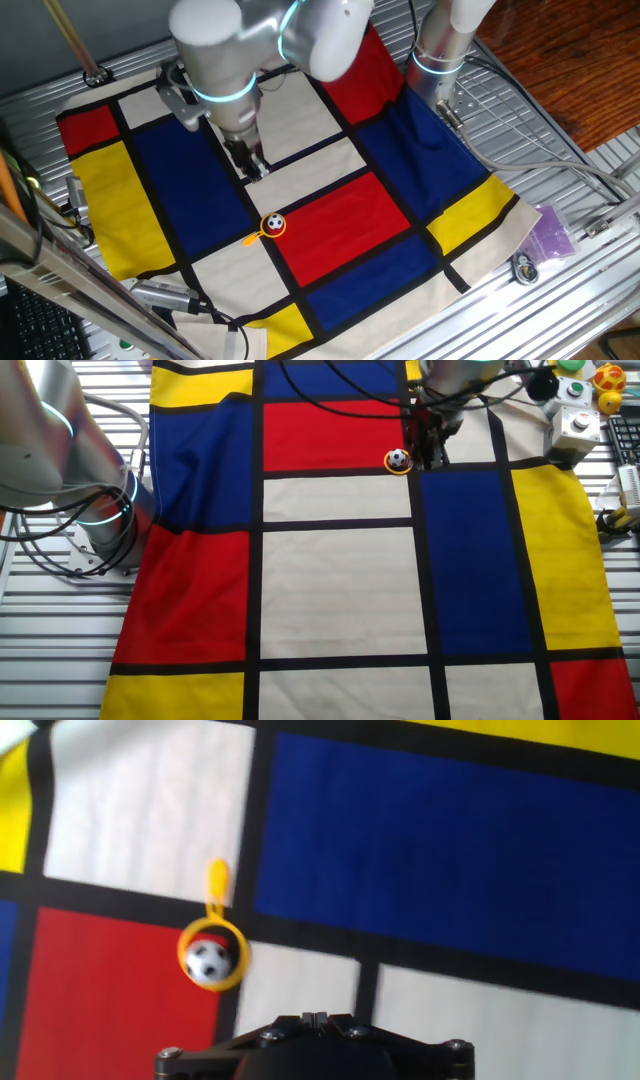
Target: Remove the bubble ring from the ball
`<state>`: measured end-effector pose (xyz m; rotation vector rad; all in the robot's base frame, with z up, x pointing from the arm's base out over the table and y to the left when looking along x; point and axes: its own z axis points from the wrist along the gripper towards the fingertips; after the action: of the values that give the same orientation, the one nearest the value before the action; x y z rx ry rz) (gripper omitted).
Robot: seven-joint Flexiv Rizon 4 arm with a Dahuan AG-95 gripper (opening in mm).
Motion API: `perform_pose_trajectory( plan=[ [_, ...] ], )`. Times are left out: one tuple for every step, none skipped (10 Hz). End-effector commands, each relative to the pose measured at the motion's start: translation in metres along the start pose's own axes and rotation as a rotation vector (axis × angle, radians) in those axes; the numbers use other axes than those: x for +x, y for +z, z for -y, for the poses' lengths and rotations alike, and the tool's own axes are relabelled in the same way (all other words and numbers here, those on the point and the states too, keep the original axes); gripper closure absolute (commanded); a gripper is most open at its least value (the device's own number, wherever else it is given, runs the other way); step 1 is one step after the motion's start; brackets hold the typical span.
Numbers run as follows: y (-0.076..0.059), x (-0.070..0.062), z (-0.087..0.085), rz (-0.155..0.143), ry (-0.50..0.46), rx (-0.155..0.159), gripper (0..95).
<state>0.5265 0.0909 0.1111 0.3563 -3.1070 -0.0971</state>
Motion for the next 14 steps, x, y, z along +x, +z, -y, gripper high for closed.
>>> perform_pose_trajectory(
  plan=[
    [0.0056,-0.0006,-0.0118,-0.002,0.002,0.001,95.0],
    [0.0072,-0.0006,-0.0148,-0.001,0.000,0.001,95.0],
    [0.0075,-0.0009,-0.0150,-0.003,-0.005,0.001,95.0],
    [0.0080,-0.0010,-0.0149,-0.001,-0.017,0.001,95.0],
    [0.0080,-0.0010,-0.0149,0.002,-0.021,0.003,95.0],
    [0.0080,-0.0010,-0.0149,0.003,-0.026,0.003,95.0],
    [0.0080,-0.0009,-0.0149,-0.002,-0.028,0.004,95.0],
    [0.0080,-0.0009,-0.0149,-0.011,-0.035,0.005,95.0],
    [0.0051,-0.0026,-0.0092,-0.014,-0.031,0.004,95.0],
    [0.0051,-0.0026,-0.0092,-0.018,-0.062,-0.006,95.0],
    [0.0051,-0.0026,-0.0092,-0.019,-0.101,-0.021,95.0],
    [0.0051,-0.0026,-0.0092,-0.018,-0.116,-0.022,95.0],
    [0.0051,-0.0026,-0.0092,-0.018,-0.123,-0.022,95.0],
    [0.0051,-0.0026,-0.0092,-0.026,-0.160,-0.025,95.0]
  ],
)
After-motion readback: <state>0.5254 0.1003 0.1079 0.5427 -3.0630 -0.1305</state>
